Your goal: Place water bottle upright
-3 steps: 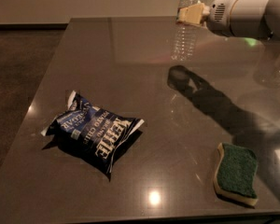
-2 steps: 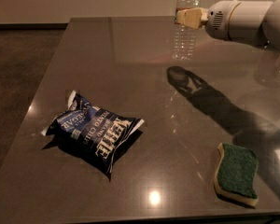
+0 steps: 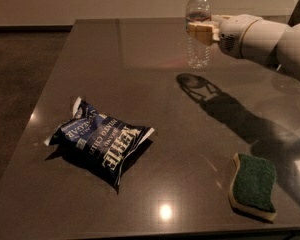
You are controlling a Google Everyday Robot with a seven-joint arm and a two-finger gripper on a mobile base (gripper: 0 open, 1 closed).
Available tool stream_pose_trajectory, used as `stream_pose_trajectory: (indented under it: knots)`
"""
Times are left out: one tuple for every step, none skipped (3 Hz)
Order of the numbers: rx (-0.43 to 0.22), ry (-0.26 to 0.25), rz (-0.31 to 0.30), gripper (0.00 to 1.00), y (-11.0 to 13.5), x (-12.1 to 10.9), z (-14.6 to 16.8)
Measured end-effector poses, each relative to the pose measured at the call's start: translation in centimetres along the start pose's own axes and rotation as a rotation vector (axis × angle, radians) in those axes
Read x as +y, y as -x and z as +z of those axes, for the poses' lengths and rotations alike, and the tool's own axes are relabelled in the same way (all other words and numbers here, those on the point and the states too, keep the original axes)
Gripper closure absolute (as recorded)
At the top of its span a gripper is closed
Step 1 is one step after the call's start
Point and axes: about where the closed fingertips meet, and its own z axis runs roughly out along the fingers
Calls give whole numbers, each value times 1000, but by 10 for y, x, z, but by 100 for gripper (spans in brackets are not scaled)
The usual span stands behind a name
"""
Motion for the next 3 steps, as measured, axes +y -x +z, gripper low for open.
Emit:
stream_pose_trajectory:
  knots:
    - [20, -1, -42, 100, 9, -2, 2]
    - [17, 0, -58, 100, 19, -4, 4]
    - [8, 6, -53, 100, 30, -8, 6]
